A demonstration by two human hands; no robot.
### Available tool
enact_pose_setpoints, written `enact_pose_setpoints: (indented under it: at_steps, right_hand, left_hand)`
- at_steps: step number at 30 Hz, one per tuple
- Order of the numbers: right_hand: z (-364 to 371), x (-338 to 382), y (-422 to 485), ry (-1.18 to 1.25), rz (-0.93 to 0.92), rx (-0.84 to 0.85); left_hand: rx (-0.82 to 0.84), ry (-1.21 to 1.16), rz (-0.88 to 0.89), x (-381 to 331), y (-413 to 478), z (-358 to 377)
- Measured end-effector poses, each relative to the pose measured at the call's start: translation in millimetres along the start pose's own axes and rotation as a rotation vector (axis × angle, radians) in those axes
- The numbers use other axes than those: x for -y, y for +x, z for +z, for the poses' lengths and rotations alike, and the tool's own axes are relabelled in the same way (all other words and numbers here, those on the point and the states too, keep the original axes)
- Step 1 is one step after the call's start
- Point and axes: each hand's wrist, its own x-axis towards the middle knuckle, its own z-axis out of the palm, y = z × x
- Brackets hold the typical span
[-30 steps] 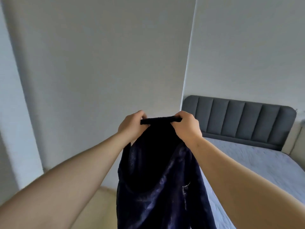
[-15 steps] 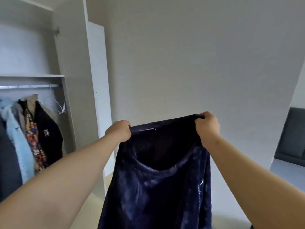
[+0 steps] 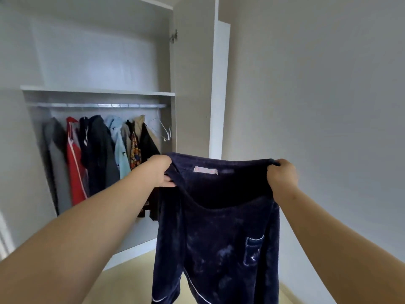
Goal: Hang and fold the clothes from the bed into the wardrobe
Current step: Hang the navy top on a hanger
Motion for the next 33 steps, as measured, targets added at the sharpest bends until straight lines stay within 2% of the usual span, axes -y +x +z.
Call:
enact_pose_setpoints:
  at_steps: [5,8,12,20,26,33]
  right_hand:
    - [77.1,2.9,23.9,0.03,0.008,0.149]
    - [123.2,1.3,43.7,0.062,0.011,0.227]
    - [182.9,-1.7,78.0,0.077,0.035,0.338]
    - [327.4,1.4,144.3,0.111,0.086,0.693]
    - [390.6,-0.3,157.5,0.133,0.164,0.845]
    - [484.6,6.9,196.7,0.084,0.144,0.913]
  left_hand:
    - [-0.021,-0.249,-0.075,-13.9,32.6,-35.0]
    - [-0.06,-0.336,-0.029,-22.4,62.7,-46.3]
    - [-0.154,-0.428,-0.003,-35.6,110.2,-51.3]
    - [-0.392,-0.665,-0.033,-71.9,217.1,-59.8]
    - [-0.469,-0.657,-0.008,-81.3,260.3,-81.7]
    - [-0.38,-0.563,0.036,-95.6,352.4,-134.3]
